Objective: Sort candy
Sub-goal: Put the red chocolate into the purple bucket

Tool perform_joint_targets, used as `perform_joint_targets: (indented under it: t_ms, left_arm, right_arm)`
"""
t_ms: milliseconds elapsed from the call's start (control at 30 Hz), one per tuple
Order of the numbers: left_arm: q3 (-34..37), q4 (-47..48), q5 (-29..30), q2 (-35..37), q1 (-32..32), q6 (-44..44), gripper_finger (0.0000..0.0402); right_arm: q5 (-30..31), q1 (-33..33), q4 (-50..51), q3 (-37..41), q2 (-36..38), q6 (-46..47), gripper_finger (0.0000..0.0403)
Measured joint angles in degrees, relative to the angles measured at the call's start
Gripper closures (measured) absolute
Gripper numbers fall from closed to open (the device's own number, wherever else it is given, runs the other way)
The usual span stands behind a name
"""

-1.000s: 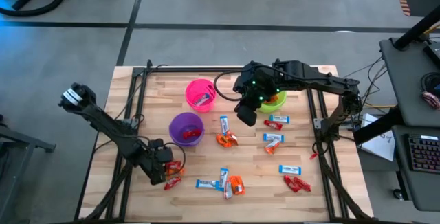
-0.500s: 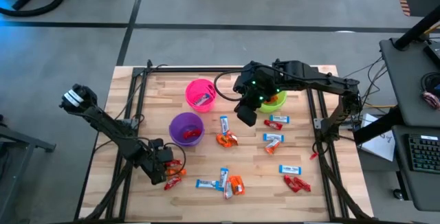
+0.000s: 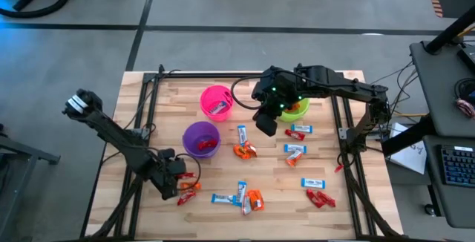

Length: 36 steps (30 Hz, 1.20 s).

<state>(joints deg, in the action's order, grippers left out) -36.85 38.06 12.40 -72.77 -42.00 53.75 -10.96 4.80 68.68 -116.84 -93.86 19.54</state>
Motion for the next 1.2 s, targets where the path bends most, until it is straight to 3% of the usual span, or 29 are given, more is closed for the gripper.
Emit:
perform_joint_targets:
  t_ms: [400, 600, 700, 800, 1000, 1200]
  left_arm:
    - [-19.0, 20.2, -2.2, 8.7, -0.1, -4.2, 0.0389]
    - [-27.1, 27.7, 9.2, 12.3, 2.4, -4.4, 0.0389]
    - [-29.0, 29.0, 14.7, 13.2, 6.3, -6.8, 0.0388]
    - [-29.0, 28.6, 16.0, 13.7, 12.4, -11.1, 0.0388]
    - [-28.3, 26.6, 15.1, 13.0, 24.2, -21.6, 0.0388]
    - [-28.3, 23.5, 9.6, 11.1, 30.6, -32.3, 0.0388]
  right_arm:
    - [0.6, 2.9, -0.5, 0.0, 0.0, -4.2, 0.0394]
    - [0.6, 4.8, -0.5, 0.0, 0.0, -8.0, 0.0394]
    - [0.6, 6.0, -0.5, 0.0, 0.0, -9.5, 0.0394]
    - [0.6, 7.4, -0.6, 0.0, 0.0, -11.1, 0.0394]
    - [0.6, 9.9, -0.6, 0.4, 0.0, -13.6, 0.0394]
    - [0.6, 12.4, -1.7, 2.5, 0.0, -17.9, 0.0394]
